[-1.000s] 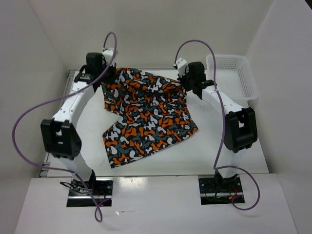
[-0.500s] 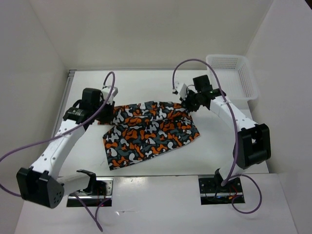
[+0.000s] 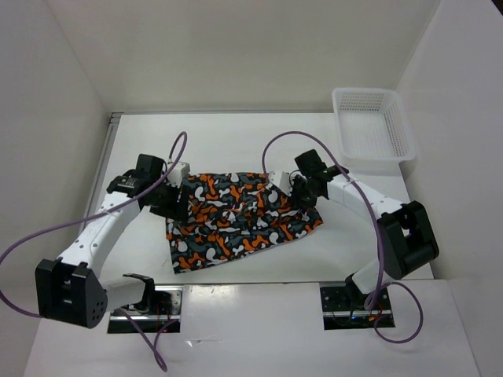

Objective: Fold and stack the shorts
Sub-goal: Fold the shorts

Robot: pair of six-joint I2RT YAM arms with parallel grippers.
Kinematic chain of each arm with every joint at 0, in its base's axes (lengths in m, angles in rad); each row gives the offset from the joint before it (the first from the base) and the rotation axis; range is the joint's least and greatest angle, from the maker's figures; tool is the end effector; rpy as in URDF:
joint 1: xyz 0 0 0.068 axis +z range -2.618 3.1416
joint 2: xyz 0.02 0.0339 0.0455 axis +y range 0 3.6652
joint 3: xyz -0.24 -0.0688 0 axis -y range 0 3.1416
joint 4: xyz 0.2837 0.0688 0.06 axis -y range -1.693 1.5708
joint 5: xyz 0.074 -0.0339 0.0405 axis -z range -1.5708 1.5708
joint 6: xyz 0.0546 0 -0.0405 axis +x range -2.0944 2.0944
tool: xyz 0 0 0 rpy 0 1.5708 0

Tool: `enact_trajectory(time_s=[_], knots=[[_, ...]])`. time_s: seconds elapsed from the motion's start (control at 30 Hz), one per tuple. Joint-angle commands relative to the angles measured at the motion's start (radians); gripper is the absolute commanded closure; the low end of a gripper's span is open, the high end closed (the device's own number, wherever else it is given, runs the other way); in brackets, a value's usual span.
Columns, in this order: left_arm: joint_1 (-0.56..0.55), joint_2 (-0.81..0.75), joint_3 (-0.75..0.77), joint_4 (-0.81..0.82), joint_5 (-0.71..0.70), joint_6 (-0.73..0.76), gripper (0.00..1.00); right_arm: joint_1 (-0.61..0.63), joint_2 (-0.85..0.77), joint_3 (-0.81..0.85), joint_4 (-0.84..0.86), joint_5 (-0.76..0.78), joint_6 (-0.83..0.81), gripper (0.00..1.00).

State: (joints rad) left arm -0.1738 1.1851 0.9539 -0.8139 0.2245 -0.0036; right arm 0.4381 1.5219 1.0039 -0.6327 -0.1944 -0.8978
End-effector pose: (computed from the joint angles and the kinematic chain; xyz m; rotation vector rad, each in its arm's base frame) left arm 0.2771 -0.0610 0.2192 0.3014 2.5997 -0.3561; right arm 0.3002 0.1523 0.1484 -1.7081 2.0749 0.1246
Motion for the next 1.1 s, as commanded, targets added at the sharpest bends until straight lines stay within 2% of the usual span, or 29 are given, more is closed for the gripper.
enact_trajectory(time_s=[0.0,0.07,0.13,0.27,0.47,0.57,0.6,0.7,0.73,0.8,0.87,1.0,1.07], knots=[[0.008,0.053,0.0,0.05,0.021,0.004,0.31,-0.002,-0.037,-0.013,0.028,0.007,-0.016,1.0],[0.008,0.068,-0.023,0.07,0.01,0.004,0.31,-0.002,-0.037,-0.024,0.039,0.007,-0.016,1.0],[0.008,0.084,-0.023,0.087,0.01,0.004,0.26,-0.002,-0.037,-0.024,0.05,0.007,-0.016,1.0],[0.008,0.151,0.045,0.154,0.021,0.004,0.21,-0.002,-0.037,-0.034,0.059,0.007,-0.016,1.0],[0.008,0.275,0.054,0.216,-0.008,0.004,0.24,-0.002,-0.037,-0.064,0.091,-0.011,-0.016,1.0],[0.008,0.317,-0.003,0.235,-0.008,0.004,0.37,-0.002,-0.037,-0.073,0.102,-0.011,-0.007,1.0],[0.008,0.317,-0.016,0.236,-0.008,0.004,0.48,-0.002,-0.037,-0.073,0.111,-0.011,-0.007,1.0],[0.008,0.326,-0.026,0.225,-0.008,0.004,0.69,-0.002,-0.037,-0.073,0.125,-0.002,0.02,1.0],[0.008,0.326,-0.026,0.214,-0.008,0.004,0.86,-0.002,-0.037,-0.073,0.142,0.007,0.029,1.0],[0.008,0.317,0.02,0.214,-0.029,0.004,1.0,-0.002,-0.026,-0.031,0.194,0.023,0.072,1.0],[0.043,0.317,0.066,0.203,-0.066,0.004,1.0,-0.002,0.001,0.03,0.235,0.056,0.105,1.0],[0.144,0.367,0.267,0.194,-0.088,0.004,1.0,-0.002,0.101,0.177,0.367,0.095,0.207,1.0],[0.19,0.395,0.417,0.206,-0.129,0.004,1.0,-0.002,0.144,0.278,0.427,0.128,0.238,1.0]])
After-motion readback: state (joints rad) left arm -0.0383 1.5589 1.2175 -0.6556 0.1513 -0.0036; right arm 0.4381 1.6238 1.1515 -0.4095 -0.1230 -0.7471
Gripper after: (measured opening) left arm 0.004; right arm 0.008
